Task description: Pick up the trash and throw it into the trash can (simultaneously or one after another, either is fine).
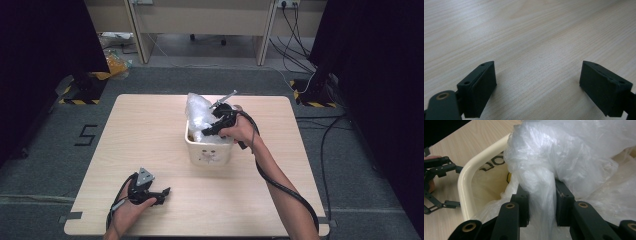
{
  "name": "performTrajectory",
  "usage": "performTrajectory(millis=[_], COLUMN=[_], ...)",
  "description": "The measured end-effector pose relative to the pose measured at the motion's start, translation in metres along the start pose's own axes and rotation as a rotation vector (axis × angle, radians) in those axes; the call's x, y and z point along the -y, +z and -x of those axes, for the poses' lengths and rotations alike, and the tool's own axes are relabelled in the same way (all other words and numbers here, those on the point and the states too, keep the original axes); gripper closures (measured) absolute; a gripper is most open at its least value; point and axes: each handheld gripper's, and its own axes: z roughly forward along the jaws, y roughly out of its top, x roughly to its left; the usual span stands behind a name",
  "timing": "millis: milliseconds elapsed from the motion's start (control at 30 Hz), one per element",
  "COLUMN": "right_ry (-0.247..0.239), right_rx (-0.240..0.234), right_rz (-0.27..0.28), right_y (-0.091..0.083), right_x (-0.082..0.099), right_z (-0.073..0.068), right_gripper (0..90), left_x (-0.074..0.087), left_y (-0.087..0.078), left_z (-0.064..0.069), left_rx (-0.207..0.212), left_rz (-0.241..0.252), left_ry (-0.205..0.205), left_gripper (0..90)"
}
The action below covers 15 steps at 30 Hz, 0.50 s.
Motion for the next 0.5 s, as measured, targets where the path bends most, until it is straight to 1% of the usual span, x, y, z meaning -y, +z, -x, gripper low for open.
performTrajectory(millis=[333, 433, 500], right_ry=[-0.001, -0.007, 0.000], right_rx=[-0.027, -0.025, -0.027], right_rz=[-0.053, -0.059, -0.055], right_y=[0.014, 0.015, 0.015], right_x=[0.004, 0.004, 0.004], right_z=[0.002, 0.001, 0.001], right_gripper=[70.2, 70.0, 68.0], left_x=[0.000, 0.000, 0.000], left_y=[0.000, 0.000, 0.000], left_z=[0.000, 0.000, 0.000], left_rx=[0.001, 0.001, 0.001], left_rz=[-0.004, -0.003, -0.003], left_ry=[0.004, 0.004, 0.004], left_gripper=[13.1, 13.2, 13.1])
